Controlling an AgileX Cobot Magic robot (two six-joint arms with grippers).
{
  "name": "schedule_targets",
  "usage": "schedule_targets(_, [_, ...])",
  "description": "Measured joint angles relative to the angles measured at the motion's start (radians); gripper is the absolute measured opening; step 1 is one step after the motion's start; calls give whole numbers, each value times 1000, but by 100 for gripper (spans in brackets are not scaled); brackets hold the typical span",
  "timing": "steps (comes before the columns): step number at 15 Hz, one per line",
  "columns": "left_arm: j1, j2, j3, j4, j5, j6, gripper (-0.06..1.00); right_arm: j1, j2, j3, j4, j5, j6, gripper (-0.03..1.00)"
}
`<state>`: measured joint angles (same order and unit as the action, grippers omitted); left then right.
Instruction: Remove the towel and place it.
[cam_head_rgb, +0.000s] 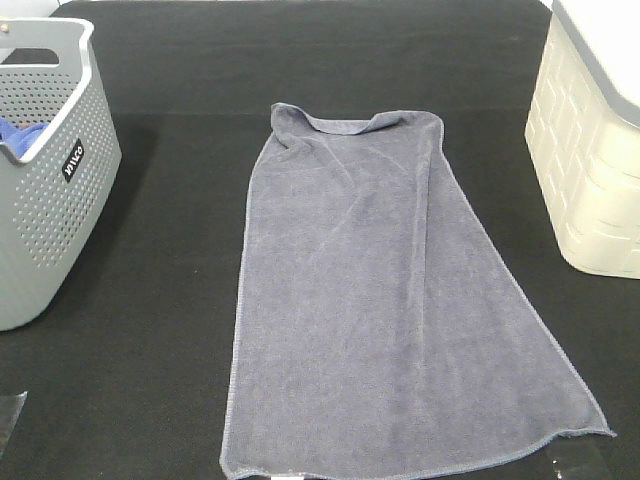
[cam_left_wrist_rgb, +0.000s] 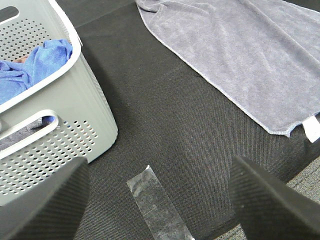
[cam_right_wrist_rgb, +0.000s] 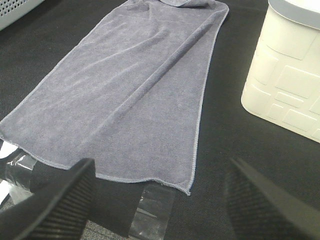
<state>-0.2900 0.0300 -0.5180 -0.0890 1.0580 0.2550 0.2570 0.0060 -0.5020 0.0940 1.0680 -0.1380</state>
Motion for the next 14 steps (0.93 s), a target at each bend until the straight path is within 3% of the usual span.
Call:
schedule_targets(7, [5, 1, 0, 0, -2, 0, 74, -21, 0, 0, 0, 0, -1, 68])
schedule_targets(11, [190, -8, 0, 0, -2, 0, 74, -208, 0, 0, 0, 0, -1, 68])
schedule_targets(14, [304, -34, 1, 1, -2, 0, 74, -256, -4, 0, 0, 0, -1, 68])
